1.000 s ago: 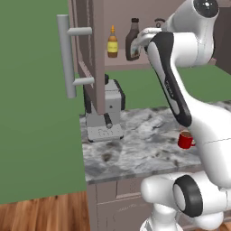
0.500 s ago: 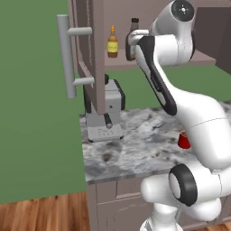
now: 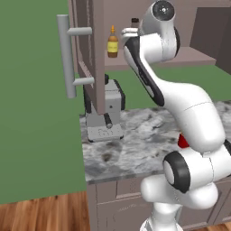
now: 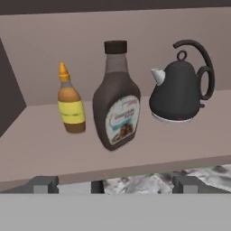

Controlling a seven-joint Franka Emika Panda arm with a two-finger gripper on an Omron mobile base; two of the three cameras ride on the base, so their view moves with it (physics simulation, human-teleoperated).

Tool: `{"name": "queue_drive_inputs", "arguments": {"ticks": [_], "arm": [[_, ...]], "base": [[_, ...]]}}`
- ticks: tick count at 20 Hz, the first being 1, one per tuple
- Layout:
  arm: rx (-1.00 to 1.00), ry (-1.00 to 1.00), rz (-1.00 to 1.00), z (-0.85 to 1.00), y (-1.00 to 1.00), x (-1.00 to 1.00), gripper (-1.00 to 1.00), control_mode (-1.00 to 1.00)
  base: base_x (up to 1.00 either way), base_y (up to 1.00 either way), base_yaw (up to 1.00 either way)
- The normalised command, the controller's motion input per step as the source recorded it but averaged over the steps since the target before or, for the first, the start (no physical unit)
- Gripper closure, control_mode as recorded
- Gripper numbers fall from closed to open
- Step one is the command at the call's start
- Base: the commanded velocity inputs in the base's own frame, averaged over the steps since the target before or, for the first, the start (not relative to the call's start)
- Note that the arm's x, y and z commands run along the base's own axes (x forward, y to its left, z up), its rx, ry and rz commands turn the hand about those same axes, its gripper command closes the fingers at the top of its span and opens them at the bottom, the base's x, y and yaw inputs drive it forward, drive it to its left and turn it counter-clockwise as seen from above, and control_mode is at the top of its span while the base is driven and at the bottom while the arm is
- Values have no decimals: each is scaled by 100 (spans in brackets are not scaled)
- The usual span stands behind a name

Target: Pick the syrup bottle and honey bottle from the cabinet and place them next to the mug.

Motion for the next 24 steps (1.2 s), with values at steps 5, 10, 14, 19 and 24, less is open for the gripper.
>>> {"name": "queue_drive_inputs", "arguments": {"ticks": [5,10,14,19,24], "arm": [[0,0,0,0,2,41,-100,-100],[0,1,2,0,0,58,-100,-100],[0,5,7,0,-2,26,-100,-100],[0,12,9,0,-1,11,-100,-100],[0,2,1,0,0,5,-100,-100]], "base": [[0,0,0],[0,0,0],[0,0,0],[0,0,0],[0,0,0]]}}
